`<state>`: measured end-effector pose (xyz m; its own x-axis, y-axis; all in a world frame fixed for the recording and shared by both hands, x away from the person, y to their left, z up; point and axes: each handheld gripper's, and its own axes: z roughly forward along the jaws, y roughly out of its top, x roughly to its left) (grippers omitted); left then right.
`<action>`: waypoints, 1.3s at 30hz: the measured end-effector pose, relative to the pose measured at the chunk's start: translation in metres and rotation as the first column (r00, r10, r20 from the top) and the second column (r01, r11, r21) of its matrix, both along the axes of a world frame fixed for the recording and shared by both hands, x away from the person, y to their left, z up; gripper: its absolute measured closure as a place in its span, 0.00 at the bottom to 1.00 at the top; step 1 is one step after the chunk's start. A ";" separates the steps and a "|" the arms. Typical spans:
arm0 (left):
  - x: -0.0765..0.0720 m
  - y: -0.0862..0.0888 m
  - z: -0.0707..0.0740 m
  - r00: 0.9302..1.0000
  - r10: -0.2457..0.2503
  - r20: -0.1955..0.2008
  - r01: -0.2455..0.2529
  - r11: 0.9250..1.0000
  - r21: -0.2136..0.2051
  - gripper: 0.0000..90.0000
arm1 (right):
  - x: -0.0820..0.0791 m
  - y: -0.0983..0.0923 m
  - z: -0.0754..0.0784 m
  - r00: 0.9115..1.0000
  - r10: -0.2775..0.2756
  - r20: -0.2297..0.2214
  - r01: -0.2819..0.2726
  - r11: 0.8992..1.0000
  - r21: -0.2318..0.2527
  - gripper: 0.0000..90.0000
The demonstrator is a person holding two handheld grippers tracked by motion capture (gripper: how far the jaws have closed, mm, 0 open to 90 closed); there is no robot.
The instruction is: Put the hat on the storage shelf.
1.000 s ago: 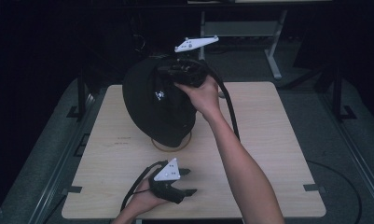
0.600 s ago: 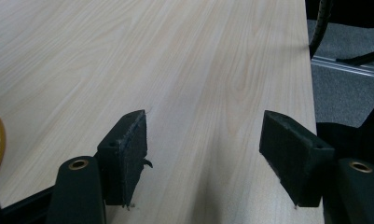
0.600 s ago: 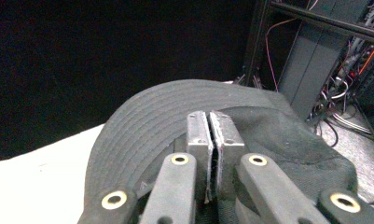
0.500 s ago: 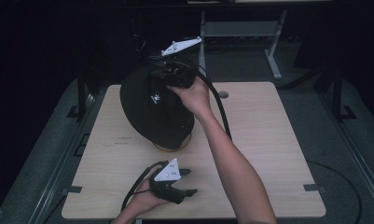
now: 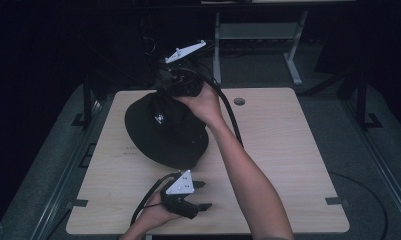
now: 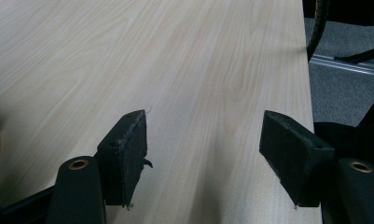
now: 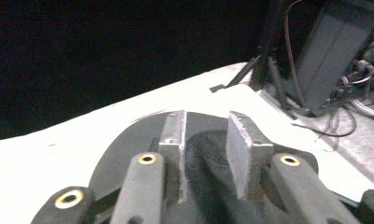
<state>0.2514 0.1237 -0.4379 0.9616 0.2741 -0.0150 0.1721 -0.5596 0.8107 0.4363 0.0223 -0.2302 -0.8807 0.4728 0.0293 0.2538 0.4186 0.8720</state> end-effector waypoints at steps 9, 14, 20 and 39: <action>-0.002 -0.002 -0.001 1.000 -0.005 0.002 0.005 1.000 0.009 0.35 | -0.010 -0.021 0.000 1.000 -0.004 0.005 0.003 0.999 0.048 0.67; -0.002 -0.003 -0.002 1.000 -0.006 0.007 0.006 1.000 0.015 0.35 | -0.014 -0.035 -0.001 1.000 -0.004 -0.006 0.005 0.996 0.084 0.63; -0.003 -0.003 -0.002 1.000 -0.004 0.009 0.004 1.000 0.013 0.35 | -0.018 -0.048 0.000 1.000 -0.009 -0.009 0.010 0.995 0.104 0.60; -0.001 -0.001 -0.004 1.000 0.022 -0.014 -0.022 1.000 -0.009 0.34 | -0.030 -0.098 -0.018 0.998 -0.058 -0.041 0.063 0.988 0.144 0.49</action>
<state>0.2507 0.1227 -0.4423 0.9550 0.2949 -0.0307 0.1955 -0.5484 0.8130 0.4060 -0.0756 -0.2484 -0.8478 0.5133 0.1330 0.3073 0.2712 0.9122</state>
